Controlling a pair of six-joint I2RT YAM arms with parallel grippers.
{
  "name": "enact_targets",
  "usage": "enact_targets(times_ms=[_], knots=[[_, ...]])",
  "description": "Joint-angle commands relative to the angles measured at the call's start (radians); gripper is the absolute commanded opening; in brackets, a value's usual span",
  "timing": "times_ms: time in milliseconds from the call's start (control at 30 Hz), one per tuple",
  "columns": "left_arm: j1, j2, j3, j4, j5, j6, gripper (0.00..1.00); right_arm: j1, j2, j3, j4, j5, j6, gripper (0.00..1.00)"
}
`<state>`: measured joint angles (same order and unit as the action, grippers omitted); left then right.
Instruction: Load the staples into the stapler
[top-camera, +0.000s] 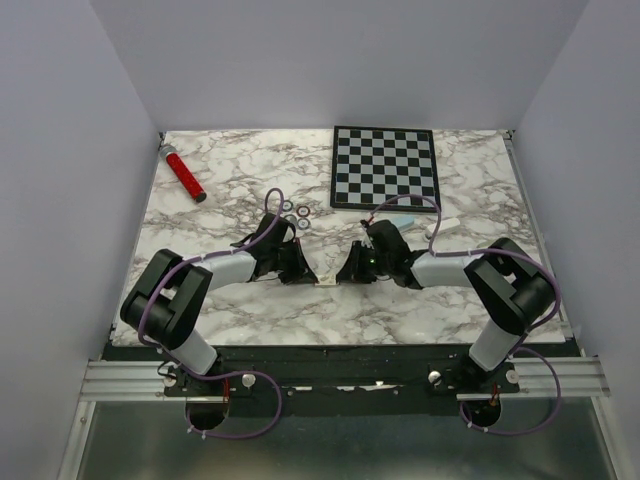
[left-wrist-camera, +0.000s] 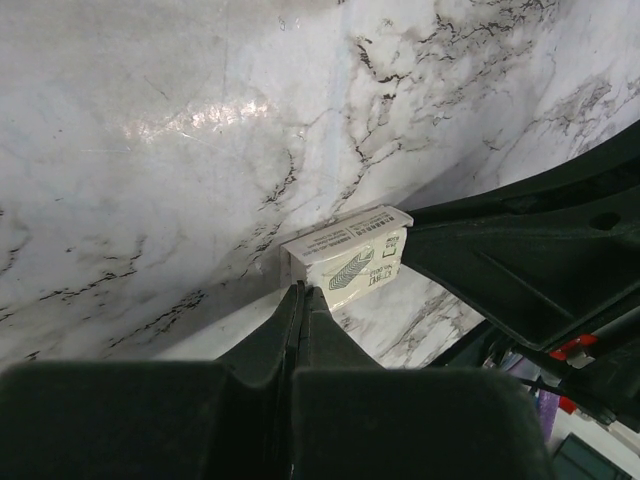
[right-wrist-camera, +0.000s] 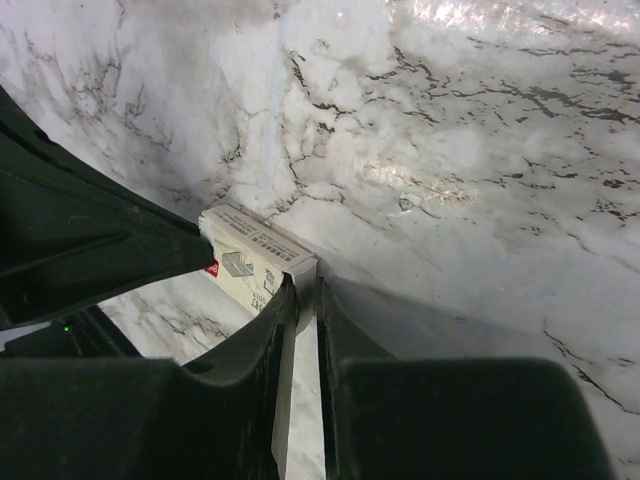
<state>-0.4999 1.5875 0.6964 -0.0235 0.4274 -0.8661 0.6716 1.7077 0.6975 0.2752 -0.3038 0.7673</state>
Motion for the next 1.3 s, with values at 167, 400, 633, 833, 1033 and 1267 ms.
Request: enact_targets(times_ms=[167, 400, 633, 833, 1033, 1267], knots=[[-0.015, -0.027, -0.011, 0.005, 0.02, -0.008, 0.0, 0.071, -0.002, 0.117, -0.27, 0.184, -0.089, 0.1], [-0.015, -0.046, -0.02, 0.0, 0.017, 0.001, 0.0, 0.092, -0.022, 0.165, -0.427, 0.27, -0.115, 0.01], [-0.015, -0.058, -0.044, -0.006, 0.03, 0.019, 0.0, 0.095, -0.045, 0.189, -0.542, 0.339, -0.134, 0.01], [-0.015, -0.086, -0.083, 0.01, 0.039, 0.01, 0.0, 0.098, -0.042, 0.201, -0.605, 0.364, -0.135, 0.01], [-0.015, -0.107, -0.1, 0.001, 0.042, 0.016, 0.0, 0.098, -0.052, 0.189, -0.619, 0.353, -0.149, 0.01], [-0.015, -0.144, -0.11, 0.017, 0.063, 0.009, 0.15, 0.1, -0.062, 0.197, -0.64, 0.353, -0.166, 0.01]])
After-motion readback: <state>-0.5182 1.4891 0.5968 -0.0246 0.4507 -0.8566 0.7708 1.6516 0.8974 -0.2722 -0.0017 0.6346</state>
